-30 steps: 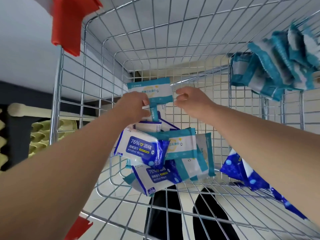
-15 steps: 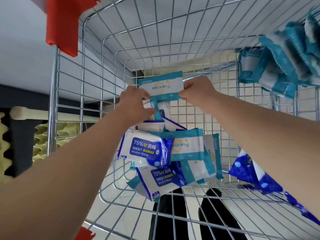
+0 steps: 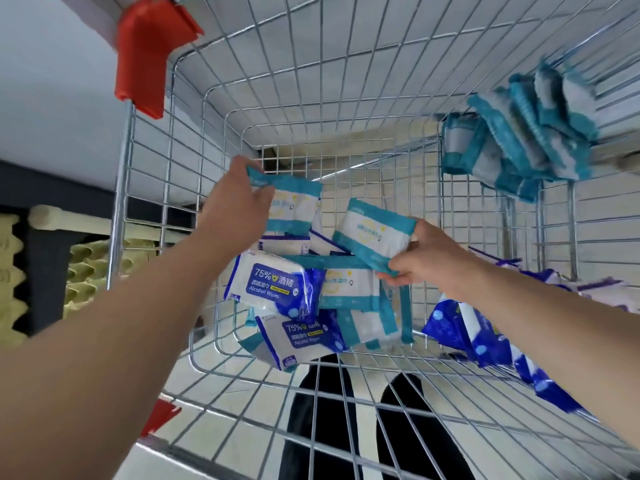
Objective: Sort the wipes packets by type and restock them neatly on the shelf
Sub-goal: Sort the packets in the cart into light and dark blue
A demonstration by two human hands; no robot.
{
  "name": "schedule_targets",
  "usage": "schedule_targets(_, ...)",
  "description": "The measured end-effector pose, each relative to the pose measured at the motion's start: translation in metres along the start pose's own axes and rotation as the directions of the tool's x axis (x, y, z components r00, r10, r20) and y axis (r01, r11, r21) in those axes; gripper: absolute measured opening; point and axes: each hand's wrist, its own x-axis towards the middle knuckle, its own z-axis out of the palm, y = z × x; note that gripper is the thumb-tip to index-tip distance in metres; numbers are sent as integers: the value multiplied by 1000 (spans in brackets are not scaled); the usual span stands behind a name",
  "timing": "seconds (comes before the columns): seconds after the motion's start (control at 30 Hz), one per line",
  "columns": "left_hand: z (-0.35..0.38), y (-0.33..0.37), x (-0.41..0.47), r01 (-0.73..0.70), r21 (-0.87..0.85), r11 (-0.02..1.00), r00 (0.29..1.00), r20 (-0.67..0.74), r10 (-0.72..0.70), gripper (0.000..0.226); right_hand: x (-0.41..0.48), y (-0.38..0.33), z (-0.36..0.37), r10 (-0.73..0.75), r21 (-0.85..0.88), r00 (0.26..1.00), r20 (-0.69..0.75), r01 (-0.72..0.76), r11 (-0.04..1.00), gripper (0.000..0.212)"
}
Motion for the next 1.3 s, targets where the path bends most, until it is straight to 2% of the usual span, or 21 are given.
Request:
schedule_targets(0.1, 5, -2, -9, 44, -60, 997, 999, -9, -44, 18, 0, 11, 6, 7, -106, 1000, 25, -5, 994, 52)
schedule_targets(0.23, 17, -13, -20, 141, -54, 988, 971, 203, -128, 28, 5, 16, 18, 15, -114, 999, 41, -10, 993, 42)
schedule_targets(0.37, 24, -22, -24, 192, 2, 981, 947, 264, -186, 31, 6, 24, 22, 12, -118, 995, -97, -24, 993, 32)
schedule_targets(0.5, 26, -19, -27, 139, 117, 983, 950, 265, -166, 36, 2, 29, 24, 74, 49, 990, -123, -69, 996, 20)
schedule_targets(0.63, 25, -15, -29, 76, 144, 987, 960, 255, -111, 30, 0, 27, 27, 55, 123, 990, -129, -39, 992, 27)
schedule_targets(0.77, 23, -10, -32, 85, 114, 990, 971, 215, -108, 33, -1, 17, 23, -19, 47, 984, -176, 28, 999, 23)
schedule_targets(0.9, 20, -1, -33, 133, -37, 990, 979, 162, -125, 25, -3, 0, 2, -90, 50, 970, -227, 104, 993, 25)
schedule_targets(1.0, 15, 8, -34, 139, -56, 989, 950, 288, -118, 24, -13, -11, -25, -213, -104, 921, -325, 189, 976, 28)
schedule_targets(1.07, 17, 16, -37, 78, 45, 996, 892, 442, -90, 20, -22, -17, -44, -284, -235, 888, -362, 208, 949, 29)
schedule_targets(1.13, 26, 22, -43, -57, 203, 977, 843, 535, -62, 17, -26, -16, -61, -323, -320, 869, -375, 205, 925, 26)
schedule_targets(1.17, 32, 25, -45, -111, 257, 960, 838, 543, -48, 16, -28, -15, -68, -334, -341, 862, -382, 205, 918, 27)
schedule_targets(1.23, 49, 27, -48, -154, 258, 954, 835, 551, -15, 20, -29, -11, -79, -343, -342, 852, -396, 210, 916, 30)
schedule_targets(1.3, 64, 30, -50, -185, 254, 949, 818, 575, 5, 35, -32, -9, -87, -344, -316, 850, -400, 224, 922, 32)
